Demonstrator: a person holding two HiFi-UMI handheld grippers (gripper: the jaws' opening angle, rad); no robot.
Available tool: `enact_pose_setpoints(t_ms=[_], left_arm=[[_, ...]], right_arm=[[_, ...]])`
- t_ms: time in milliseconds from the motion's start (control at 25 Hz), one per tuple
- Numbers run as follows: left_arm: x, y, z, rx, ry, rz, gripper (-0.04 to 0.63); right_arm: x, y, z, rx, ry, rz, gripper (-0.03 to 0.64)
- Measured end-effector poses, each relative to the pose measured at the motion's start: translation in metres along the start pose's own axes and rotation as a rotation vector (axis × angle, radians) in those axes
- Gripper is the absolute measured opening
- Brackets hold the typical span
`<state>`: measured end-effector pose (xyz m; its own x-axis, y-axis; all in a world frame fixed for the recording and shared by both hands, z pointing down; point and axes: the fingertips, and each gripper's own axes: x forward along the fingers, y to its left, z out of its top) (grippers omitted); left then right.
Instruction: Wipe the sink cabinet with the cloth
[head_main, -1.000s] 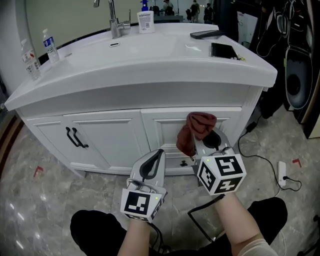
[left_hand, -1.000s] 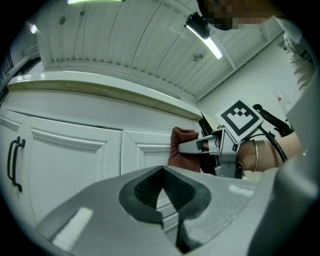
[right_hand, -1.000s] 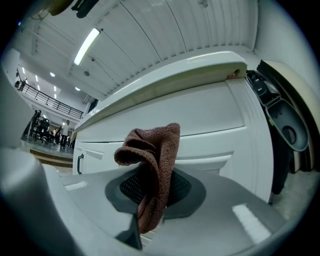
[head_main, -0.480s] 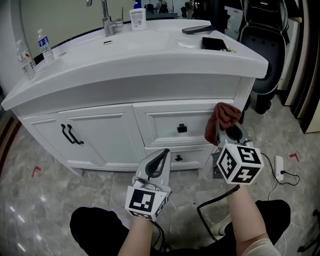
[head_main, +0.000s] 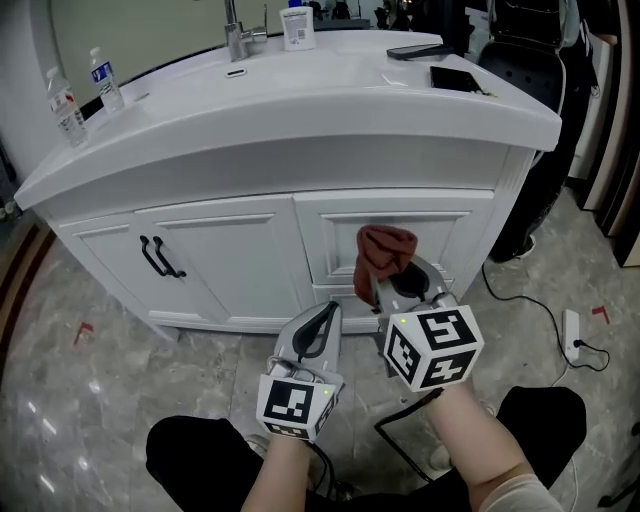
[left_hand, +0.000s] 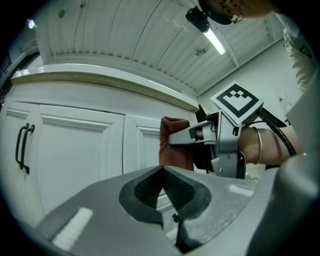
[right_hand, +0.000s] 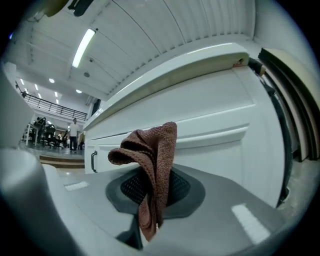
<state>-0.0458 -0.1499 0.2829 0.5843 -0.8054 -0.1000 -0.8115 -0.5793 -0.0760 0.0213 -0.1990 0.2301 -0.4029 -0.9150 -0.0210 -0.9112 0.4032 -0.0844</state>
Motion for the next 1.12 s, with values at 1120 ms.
enact_pose_setpoints(t_ms=[1120], left_arm=[[0.005, 0.026, -0.023, -0.033, 0.030, 0.045, 0.000]], right_arm=[[0.028, -0.006, -0.036, 0.025, 0.026, -0.103, 0.078]])
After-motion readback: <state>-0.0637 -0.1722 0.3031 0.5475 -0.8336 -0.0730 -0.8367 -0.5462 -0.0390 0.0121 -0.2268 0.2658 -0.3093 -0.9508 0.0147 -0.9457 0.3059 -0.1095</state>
